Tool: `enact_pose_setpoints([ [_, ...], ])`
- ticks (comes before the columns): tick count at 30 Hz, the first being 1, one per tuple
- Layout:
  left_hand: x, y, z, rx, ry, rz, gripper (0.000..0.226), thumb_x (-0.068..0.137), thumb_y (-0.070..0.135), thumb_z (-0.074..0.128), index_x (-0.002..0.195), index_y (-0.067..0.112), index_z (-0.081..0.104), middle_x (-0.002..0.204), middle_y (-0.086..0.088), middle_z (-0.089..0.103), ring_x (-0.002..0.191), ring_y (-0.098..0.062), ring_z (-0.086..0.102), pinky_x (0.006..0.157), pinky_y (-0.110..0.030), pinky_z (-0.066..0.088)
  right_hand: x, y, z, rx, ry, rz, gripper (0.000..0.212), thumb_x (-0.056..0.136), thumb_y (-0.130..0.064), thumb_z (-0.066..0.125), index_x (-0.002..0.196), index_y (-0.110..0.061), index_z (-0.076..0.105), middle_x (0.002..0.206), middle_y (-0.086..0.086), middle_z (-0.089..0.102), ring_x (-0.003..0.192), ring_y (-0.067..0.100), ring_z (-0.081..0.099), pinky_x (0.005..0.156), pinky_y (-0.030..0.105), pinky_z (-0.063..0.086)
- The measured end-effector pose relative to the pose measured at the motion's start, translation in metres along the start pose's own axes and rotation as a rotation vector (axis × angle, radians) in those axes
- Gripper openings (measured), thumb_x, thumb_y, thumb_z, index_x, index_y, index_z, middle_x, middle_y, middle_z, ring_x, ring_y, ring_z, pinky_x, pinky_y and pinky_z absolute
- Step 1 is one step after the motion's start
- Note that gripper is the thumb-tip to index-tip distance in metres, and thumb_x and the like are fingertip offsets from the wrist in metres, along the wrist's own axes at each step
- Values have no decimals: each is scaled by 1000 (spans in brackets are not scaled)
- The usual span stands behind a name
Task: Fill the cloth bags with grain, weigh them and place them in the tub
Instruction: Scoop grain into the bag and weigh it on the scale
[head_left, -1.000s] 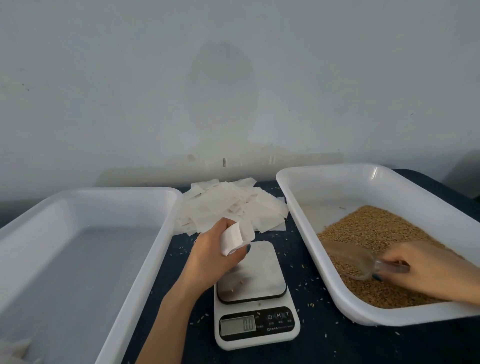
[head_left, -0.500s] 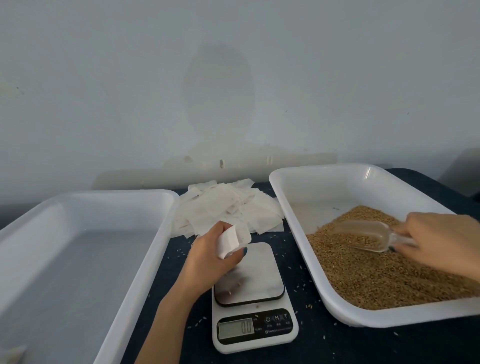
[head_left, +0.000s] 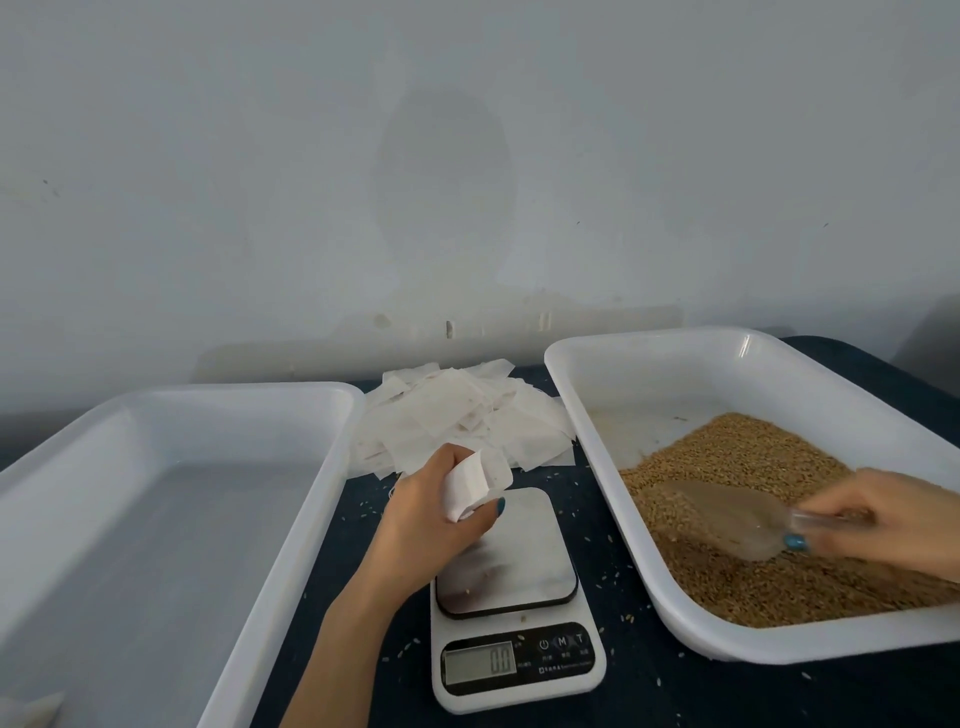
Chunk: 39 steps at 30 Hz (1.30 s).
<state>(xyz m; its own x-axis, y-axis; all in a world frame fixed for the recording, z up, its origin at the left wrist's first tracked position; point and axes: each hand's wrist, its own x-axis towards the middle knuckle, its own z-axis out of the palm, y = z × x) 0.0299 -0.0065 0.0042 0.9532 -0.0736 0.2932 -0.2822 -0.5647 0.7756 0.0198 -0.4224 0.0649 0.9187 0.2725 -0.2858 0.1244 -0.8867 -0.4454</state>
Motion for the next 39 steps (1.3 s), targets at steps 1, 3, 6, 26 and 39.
enact_pose_setpoints([
  [1,0,1,1,-4,-6,3,35,77,50,72,100,52,46,97,33,58,90,8,55,63,-6,42,-3,4,-4,81,-11,19,31,76,-58,62,98,-41,76,72,7,71,54,17,62,51,29,51],
  [3,0,5,4,-34,-11,14,33,77,50,72,99,48,47,94,30,59,85,5,57,62,-7,42,-4,7,-9,179,-35,36,25,79,-50,65,100,-42,76,61,7,66,44,13,52,43,21,39],
  [6,-1,11,8,-72,-15,38,30,78,48,71,99,43,50,91,27,60,83,3,58,64,-6,42,-3,2,-12,307,-61,37,24,80,-38,68,101,-38,78,64,10,68,44,14,52,41,18,38],
  [26,-1,11,13,-36,0,22,38,80,45,72,110,42,49,107,21,64,100,3,59,74,-21,54,40,-179,-73,-219,-294,-265,51,72,-68,55,99,-30,75,76,-24,70,45,2,53,67,12,49],
  [39,-5,22,14,-272,-22,22,36,76,47,70,107,41,53,105,28,63,98,3,61,69,-11,48,42,-256,-96,-599,-268,-177,28,84,-53,64,78,-27,74,74,-17,71,48,7,59,64,29,44],
])
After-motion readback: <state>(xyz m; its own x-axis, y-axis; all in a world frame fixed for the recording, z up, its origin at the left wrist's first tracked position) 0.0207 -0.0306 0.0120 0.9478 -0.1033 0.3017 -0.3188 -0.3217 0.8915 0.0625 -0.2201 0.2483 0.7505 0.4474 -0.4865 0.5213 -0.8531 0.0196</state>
